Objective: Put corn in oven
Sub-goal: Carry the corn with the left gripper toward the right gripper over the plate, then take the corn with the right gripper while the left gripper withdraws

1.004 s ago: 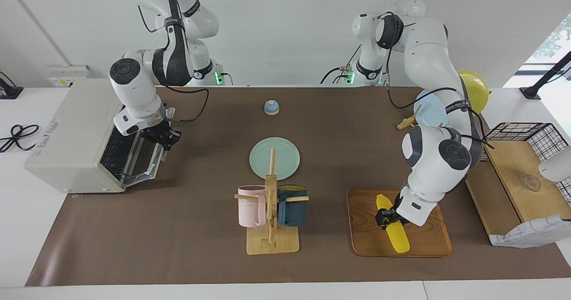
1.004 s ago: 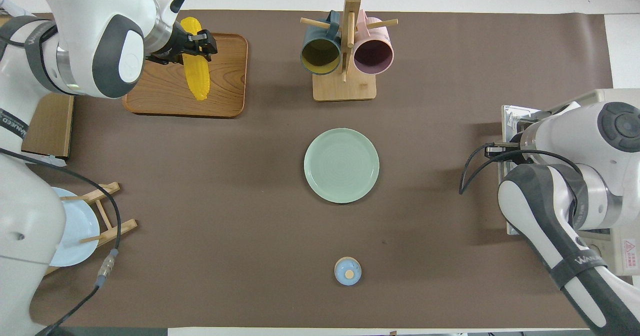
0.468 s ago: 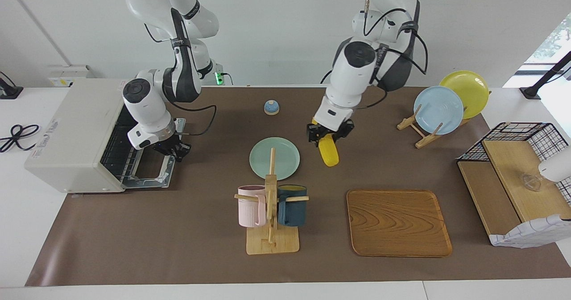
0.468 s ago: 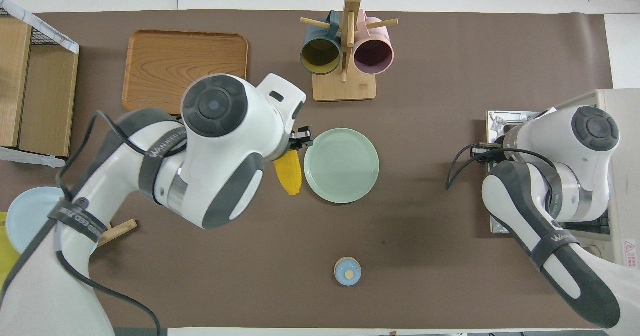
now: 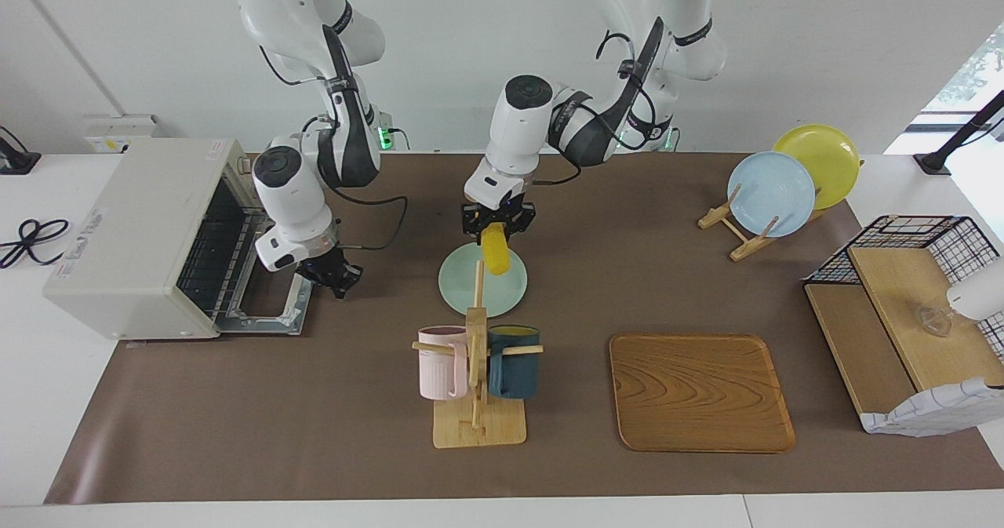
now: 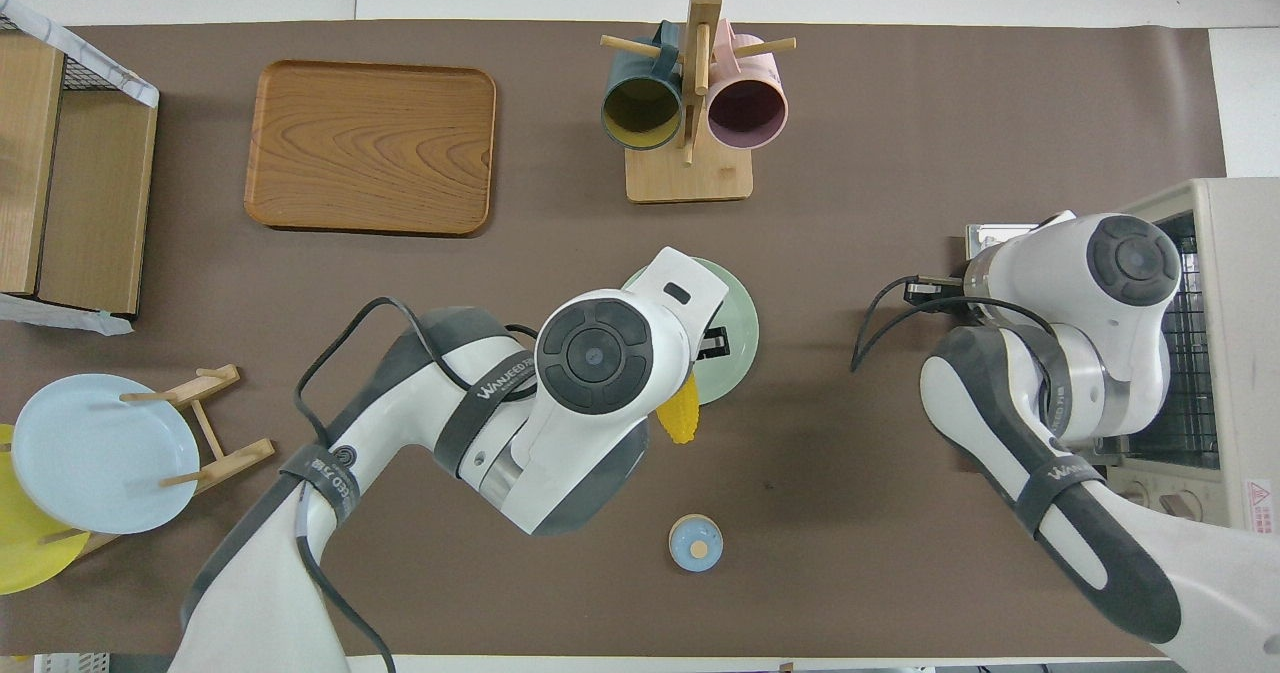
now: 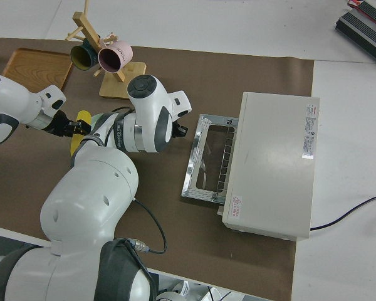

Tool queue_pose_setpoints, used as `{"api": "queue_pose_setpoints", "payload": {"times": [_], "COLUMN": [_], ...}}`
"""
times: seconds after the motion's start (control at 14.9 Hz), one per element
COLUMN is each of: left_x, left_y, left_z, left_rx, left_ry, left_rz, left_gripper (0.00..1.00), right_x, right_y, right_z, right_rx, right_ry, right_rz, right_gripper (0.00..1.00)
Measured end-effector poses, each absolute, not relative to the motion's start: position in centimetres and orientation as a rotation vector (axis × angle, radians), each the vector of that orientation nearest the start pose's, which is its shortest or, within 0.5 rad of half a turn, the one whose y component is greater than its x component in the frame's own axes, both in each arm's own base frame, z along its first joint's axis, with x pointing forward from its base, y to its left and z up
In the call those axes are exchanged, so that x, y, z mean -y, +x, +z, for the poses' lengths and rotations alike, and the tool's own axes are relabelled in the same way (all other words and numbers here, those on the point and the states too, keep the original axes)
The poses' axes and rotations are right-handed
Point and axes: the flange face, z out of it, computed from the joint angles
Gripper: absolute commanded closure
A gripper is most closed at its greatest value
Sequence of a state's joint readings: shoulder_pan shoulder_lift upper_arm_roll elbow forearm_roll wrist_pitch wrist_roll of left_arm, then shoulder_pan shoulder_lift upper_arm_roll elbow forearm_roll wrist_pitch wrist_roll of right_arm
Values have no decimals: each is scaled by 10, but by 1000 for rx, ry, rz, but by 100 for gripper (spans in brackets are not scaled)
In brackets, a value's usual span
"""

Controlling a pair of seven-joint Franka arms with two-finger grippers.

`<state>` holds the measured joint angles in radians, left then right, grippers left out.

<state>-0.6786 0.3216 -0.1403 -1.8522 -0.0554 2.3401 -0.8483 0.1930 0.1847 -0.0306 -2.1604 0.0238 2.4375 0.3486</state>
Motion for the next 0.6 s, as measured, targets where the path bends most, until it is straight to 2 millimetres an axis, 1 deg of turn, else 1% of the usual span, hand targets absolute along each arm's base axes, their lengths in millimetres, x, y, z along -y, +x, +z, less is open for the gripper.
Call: {"api": "queue_pose_setpoints", "payload": {"times": [0.07,0.13,0.2,0.33,0.4,0.6], "left_x": [471,474,477,481,482,478], "left_y": [449,452,454,455,455,466], "left_z": [355,346,340,333,333,338], "left_rx": [130,133,134,129,129,155], "left_ry": [-3321,-3322,-3325,-3331,-3334,-3343], "left_rz": [-75,-71,-71,-77,-82,-116], "left_gripper": [100,100,100,100,100,100], "right_x": [-111,-122,-125,-117,-114,-114], "right_y": [564,566,567,569,569,569], "right_z": [327,331,331,330,328,327], "right_rx": [-306,-301,-303,-325,-333,-333], "right_ry": [-3083,-3079,-3078,-3079,-3080,-3081], "right_rz": [-153,-162,-164,-160,-158,-154], "right_gripper": [100,100,100,77,73,72]}}
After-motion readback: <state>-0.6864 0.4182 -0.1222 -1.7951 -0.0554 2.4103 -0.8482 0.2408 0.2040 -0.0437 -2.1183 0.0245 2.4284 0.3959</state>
